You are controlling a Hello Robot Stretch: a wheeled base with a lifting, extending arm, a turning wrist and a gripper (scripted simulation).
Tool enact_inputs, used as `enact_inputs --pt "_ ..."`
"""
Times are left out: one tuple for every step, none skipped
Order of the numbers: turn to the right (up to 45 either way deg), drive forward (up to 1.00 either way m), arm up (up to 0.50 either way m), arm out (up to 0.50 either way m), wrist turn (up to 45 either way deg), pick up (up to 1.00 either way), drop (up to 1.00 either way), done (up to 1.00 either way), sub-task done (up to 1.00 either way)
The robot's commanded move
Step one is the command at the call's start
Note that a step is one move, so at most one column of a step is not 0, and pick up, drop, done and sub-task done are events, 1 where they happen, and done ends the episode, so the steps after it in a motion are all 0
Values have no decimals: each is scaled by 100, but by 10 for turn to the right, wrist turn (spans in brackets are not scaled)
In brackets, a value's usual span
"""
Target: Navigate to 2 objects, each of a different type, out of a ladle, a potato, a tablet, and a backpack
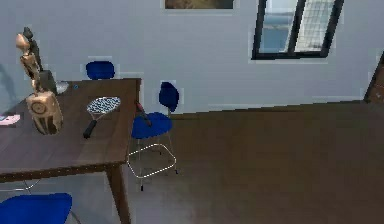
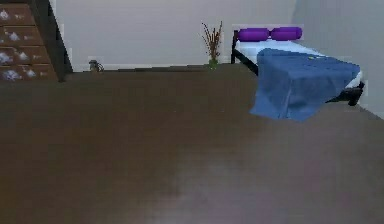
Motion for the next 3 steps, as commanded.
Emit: enact_inputs --pt "0 55 0 0 0 0 0 0 0" --pt "-180 0 0 0 0 0 0 0 0" --pt "0 0 0 0 0 0 0 100 0"
